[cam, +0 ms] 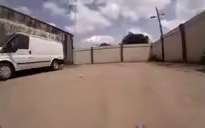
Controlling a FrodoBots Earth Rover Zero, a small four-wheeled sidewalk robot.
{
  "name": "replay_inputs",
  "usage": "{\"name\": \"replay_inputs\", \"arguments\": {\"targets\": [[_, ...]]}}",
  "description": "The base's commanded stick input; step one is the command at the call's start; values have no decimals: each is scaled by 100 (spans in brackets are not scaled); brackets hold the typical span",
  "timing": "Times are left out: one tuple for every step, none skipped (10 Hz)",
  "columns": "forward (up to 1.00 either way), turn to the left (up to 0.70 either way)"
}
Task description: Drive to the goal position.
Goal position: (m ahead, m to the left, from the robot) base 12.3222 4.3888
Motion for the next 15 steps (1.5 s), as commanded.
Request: {"name": "replay_inputs", "arguments": {"targets": [[85,0],[85,0],[85,0],[85,0],[85,0],[85,0],[85,0],[85,0],[85,0],[85,0],[85,0],[85,0],[85,0],[85,0],[85,0]]}}
